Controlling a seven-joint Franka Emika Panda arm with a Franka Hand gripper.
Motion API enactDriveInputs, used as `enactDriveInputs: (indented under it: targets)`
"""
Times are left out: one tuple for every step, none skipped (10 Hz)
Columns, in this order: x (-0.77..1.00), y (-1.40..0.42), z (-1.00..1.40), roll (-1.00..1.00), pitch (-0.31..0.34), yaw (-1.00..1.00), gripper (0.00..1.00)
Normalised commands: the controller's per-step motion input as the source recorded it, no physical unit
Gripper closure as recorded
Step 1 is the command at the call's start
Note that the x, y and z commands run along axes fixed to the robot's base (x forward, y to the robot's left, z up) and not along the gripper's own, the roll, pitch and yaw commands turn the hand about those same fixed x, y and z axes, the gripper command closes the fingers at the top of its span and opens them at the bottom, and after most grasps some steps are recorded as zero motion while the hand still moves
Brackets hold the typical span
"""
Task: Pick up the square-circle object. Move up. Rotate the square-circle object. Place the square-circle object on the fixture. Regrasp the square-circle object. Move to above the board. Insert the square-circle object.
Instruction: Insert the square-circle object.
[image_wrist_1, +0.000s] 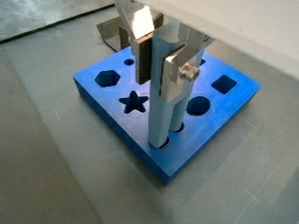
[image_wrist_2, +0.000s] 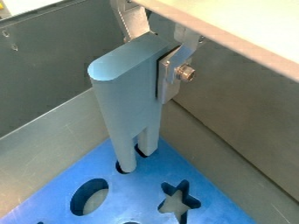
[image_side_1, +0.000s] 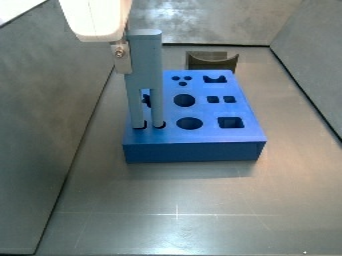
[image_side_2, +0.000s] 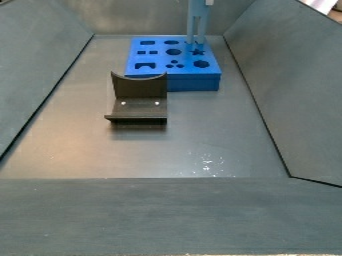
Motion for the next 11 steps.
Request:
enactDriveInputs:
  targets:
    - [0.24,0.00,-0.26,-0.09,-0.091,-0.17,1.00]
    - [0.20,0.00,-0.30,-0.06,-0.083,-0.17,1.00]
    - [0.08,0.00,-0.39,0.00,-0.033,-0.13,1.00]
    - [0.00,0.00,-0.64,0.00,-0.067,-0.11,1.00]
    - [0.00,-0.06,-0.79,0.10,-0.041,-0.09,1.00]
    - [0.00,-0.12,-0.74,0.21,0.000,-0.02,1.00]
    - [0.00,-0.07,-0.67,0.18,0.011,-0.01,1.00]
    - [0.00,-0.10,-0.45,0.08,0.000,0.00,1.00]
    - [0.00,0.00,-0.23,-0.09,-0.176,0.00,1.00]
    - [0.00,0.00,-0.06,-0.06,-0.084,0.00,1.00]
    - [0.00,0.00,0.00,0.00,0.000,0.00,1.00]
